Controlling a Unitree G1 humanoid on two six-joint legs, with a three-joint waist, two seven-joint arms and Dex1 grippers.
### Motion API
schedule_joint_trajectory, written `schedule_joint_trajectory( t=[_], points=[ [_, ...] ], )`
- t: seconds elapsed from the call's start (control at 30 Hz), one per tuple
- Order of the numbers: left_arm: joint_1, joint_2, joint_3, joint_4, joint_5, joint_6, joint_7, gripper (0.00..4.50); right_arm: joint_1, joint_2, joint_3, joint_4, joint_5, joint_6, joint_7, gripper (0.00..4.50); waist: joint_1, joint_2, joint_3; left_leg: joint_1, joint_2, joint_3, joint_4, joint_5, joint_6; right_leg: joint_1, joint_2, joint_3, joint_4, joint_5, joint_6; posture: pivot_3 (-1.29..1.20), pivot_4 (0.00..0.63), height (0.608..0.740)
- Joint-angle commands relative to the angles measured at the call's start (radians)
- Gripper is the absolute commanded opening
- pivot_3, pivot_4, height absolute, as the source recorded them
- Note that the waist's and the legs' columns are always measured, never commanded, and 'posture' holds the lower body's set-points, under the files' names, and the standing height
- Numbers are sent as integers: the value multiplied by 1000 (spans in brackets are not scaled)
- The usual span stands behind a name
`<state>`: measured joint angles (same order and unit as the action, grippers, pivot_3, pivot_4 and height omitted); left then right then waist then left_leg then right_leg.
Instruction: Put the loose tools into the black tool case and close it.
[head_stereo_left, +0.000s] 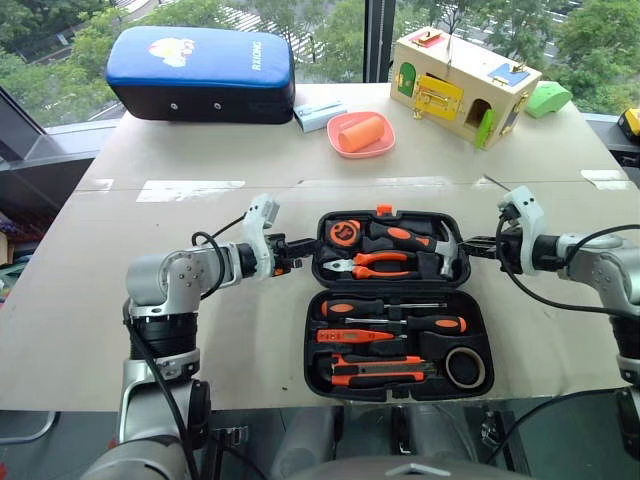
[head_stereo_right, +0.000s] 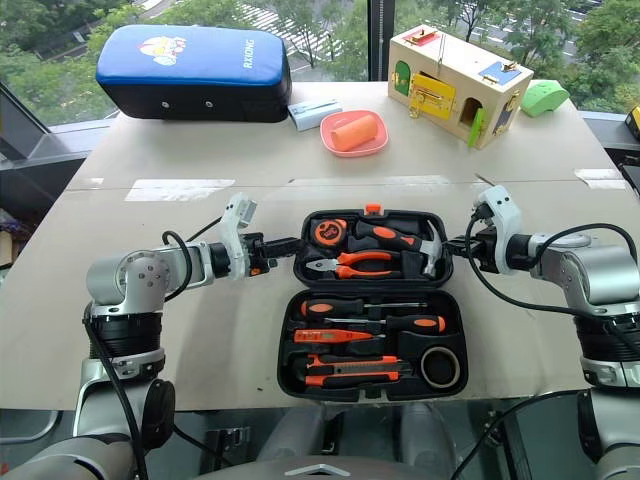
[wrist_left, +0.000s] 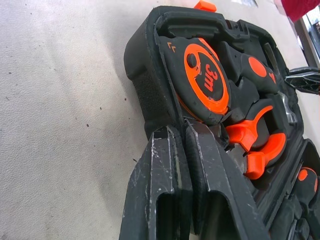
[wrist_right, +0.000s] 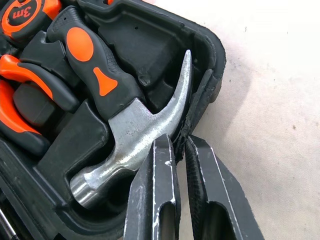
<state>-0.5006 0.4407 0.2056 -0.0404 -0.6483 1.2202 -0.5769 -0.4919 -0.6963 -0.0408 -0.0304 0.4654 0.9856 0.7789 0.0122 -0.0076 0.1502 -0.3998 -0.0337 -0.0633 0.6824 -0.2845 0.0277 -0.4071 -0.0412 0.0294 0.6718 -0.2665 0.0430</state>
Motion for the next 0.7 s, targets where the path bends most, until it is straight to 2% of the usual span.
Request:
schedule_joint_trajectory(
  t=[0.03,0.27,0.37,0.6,0.7],
  points=[
    [-1,-32,-16,-111,-6,-151,-31,48,-21,35,-71,-67,-12,-153,-40,0,0,0,0,0,0,0,0,0,0,0,0,0,0,0,0,0,150,735],
    [38,-51,-65,-182,102,-476,-59,48,21,95,-70,-94,-139,-540,-82,0,0,-1,1,-9,0,0,1,1,-1,-10,1,0,1,0,0,0,150,735],
    [50,-32,-117,-163,211,-660,-76,48,51,89,-35,-43,-273,-825,-94,0,-2,-1,1,-15,0,1,1,1,-1,-17,1,0,1,0,0,0,150,735],
    [119,18,-198,-36,515,-1268,-62,48,122,32,13,185,-558,-1477,-205,0,-2,-1,1,-14,0,5,1,1,-1,-17,1,-1,2,0,0,0,150,735],
    [171,36,-203,1,586,-1471,-47,48,162,-6,29,254,-665,-1733,-268,0,-3,-1,1,-14,0,5,1,1,-1,-17,2,-1,2,0,0,0,150,735]
  ],
)
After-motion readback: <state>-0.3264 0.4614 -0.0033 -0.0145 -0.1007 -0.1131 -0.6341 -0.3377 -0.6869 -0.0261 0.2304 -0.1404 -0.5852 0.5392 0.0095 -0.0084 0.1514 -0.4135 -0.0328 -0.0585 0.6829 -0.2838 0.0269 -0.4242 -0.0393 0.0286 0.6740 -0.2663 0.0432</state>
